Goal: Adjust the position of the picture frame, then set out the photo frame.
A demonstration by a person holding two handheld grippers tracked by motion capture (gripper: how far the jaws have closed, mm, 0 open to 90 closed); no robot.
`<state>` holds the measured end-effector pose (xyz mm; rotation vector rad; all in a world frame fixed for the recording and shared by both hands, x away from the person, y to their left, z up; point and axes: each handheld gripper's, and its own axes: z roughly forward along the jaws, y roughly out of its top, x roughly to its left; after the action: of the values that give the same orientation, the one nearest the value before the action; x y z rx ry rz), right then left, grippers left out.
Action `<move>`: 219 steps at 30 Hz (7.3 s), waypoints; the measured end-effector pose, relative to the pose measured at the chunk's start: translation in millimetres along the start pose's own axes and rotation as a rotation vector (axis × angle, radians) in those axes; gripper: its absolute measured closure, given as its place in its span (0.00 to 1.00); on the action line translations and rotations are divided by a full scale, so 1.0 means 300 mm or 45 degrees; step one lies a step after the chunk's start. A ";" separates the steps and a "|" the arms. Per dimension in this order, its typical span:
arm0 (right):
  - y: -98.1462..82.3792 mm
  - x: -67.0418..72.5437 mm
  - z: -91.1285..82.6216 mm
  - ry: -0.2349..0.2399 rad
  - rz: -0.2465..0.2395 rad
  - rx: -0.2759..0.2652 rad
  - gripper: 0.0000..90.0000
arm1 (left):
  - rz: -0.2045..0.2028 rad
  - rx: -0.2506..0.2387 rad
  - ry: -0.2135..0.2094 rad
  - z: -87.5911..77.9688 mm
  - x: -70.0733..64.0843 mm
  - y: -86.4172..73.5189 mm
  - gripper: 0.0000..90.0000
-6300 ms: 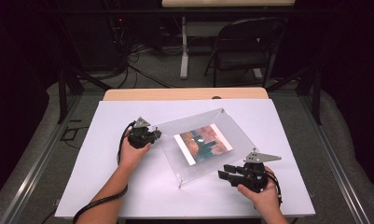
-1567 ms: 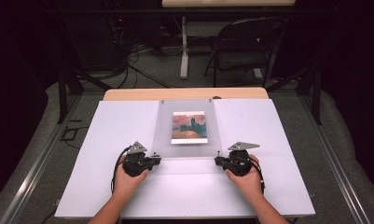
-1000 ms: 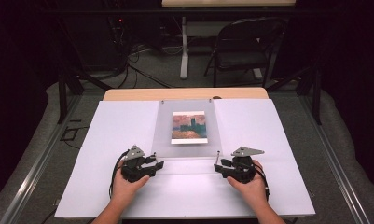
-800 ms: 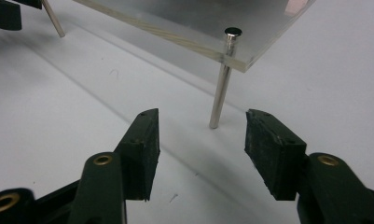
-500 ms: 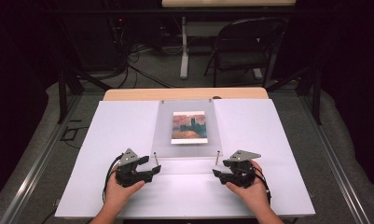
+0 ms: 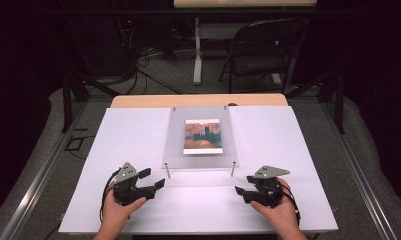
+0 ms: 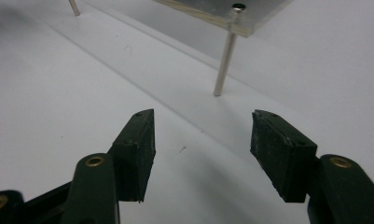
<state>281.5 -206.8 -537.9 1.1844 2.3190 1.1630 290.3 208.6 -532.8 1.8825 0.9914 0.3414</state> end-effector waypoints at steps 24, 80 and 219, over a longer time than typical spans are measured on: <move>0.162 -0.287 0.048 -0.149 0.182 0.011 0.43 | -0.212 0.007 0.030 0.144 0.232 0.238 0.36; 0.417 -0.405 0.441 0.091 0.521 0.074 0.41 | -0.434 0.231 0.029 0.529 0.338 0.351 0.34; 0.415 -0.070 -0.087 0.002 0.174 -0.169 0.76 | -0.190 -0.066 -0.031 -0.029 0.011 0.386 0.81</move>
<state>347.8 -195.2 -427.7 1.3102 2.1524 1.3422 343.8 190.7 -431.5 1.7508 1.0898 0.2527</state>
